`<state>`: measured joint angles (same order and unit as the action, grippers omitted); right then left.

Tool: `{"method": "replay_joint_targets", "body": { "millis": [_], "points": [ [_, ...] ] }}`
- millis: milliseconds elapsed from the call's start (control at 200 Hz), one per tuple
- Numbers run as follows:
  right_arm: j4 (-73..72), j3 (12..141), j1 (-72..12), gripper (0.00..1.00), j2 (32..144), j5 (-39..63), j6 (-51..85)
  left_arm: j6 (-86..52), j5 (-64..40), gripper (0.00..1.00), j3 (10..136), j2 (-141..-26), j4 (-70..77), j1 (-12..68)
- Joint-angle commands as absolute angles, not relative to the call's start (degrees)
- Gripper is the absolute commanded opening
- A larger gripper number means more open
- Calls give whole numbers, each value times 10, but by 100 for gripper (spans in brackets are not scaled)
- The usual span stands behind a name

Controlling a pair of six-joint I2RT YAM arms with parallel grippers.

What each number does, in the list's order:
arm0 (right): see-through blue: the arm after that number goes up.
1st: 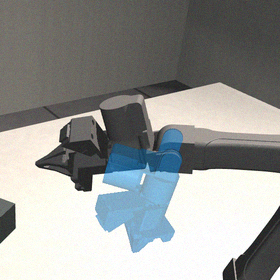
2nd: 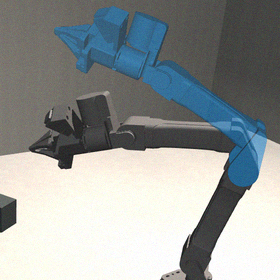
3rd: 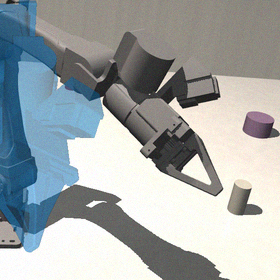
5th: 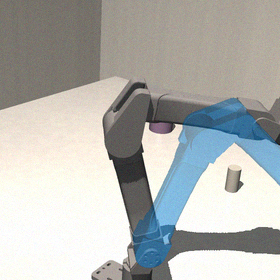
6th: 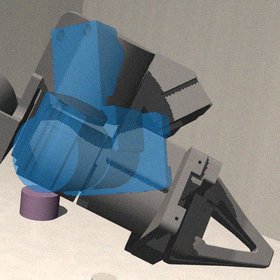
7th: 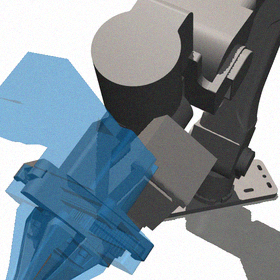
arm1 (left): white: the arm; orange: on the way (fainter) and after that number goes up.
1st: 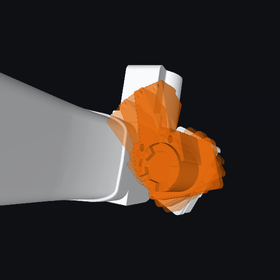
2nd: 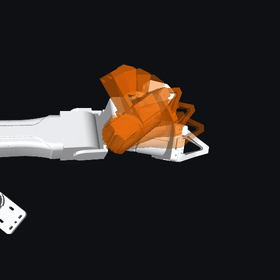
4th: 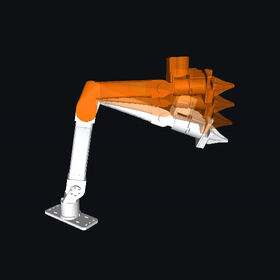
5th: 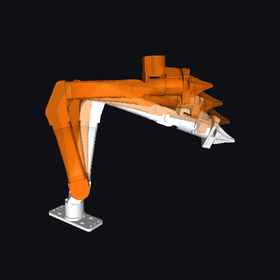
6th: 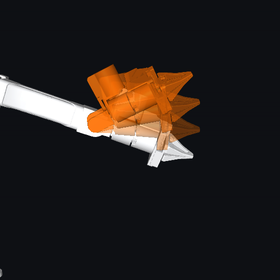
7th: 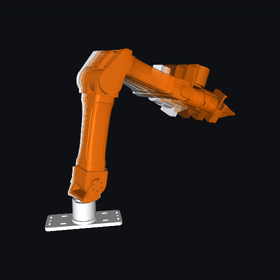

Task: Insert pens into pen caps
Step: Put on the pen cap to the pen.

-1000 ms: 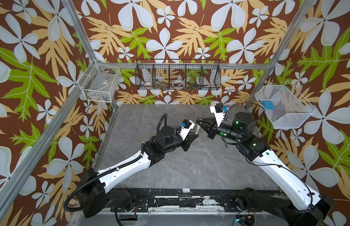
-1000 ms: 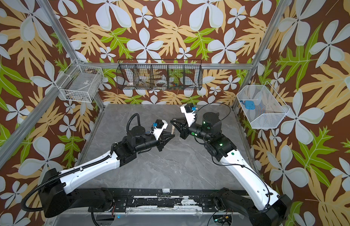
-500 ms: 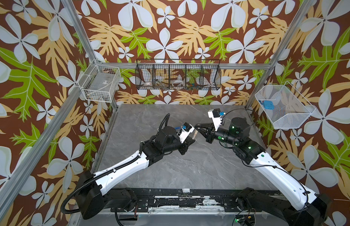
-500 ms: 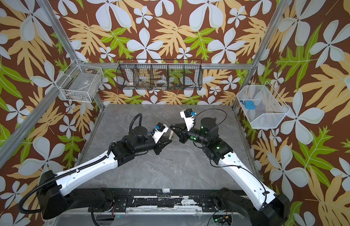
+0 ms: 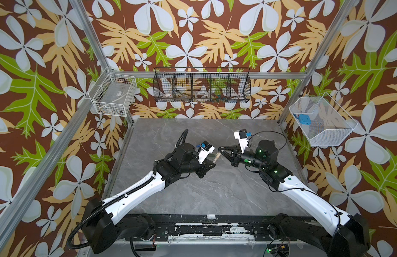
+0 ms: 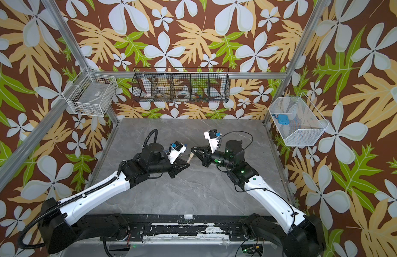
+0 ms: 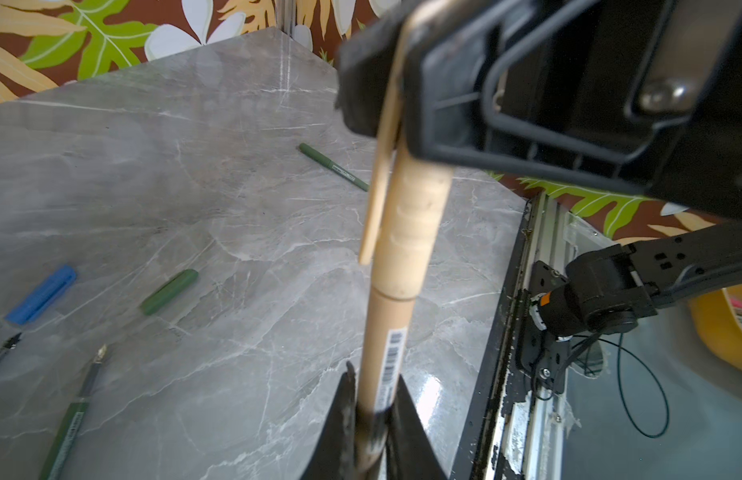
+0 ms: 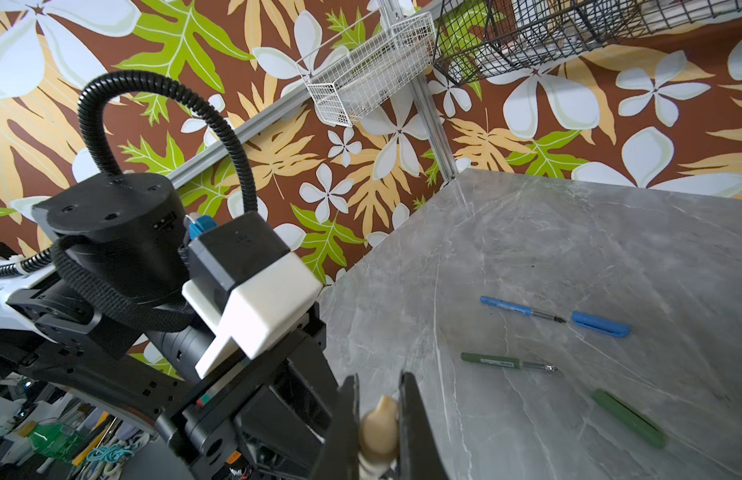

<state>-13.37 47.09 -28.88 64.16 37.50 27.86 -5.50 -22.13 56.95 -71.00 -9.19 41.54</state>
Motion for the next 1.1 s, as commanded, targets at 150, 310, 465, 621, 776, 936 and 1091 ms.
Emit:
{"method": "replay_joint_targets", "body": {
  "millis": [150, 310, 465, 621, 776, 936, 1091],
  "points": [
    [52, 538, -284, 0, 630, 392, 218, -149, -264, 0, 566, -739, 493, 409],
    [61, 601, -274, 0, 602, 367, 175, -160, -270, 0, 492, -756, 460, 426],
    [85, 638, -274, 36, 590, 327, 147, -196, -267, 0, 424, -755, 497, 433],
    [96, 647, -271, 51, 579, 300, 141, -208, -270, 0, 398, -763, 511, 434],
    [107, 651, -271, 52, 594, 310, 144, -209, -278, 0, 393, -763, 519, 436],
    [100, 650, -271, 53, 615, 328, 152, -203, -282, 0, 392, -763, 513, 436],
    [79, 650, -270, 53, 625, 351, 157, -200, -289, 0, 393, -768, 502, 436]
  ]
}}
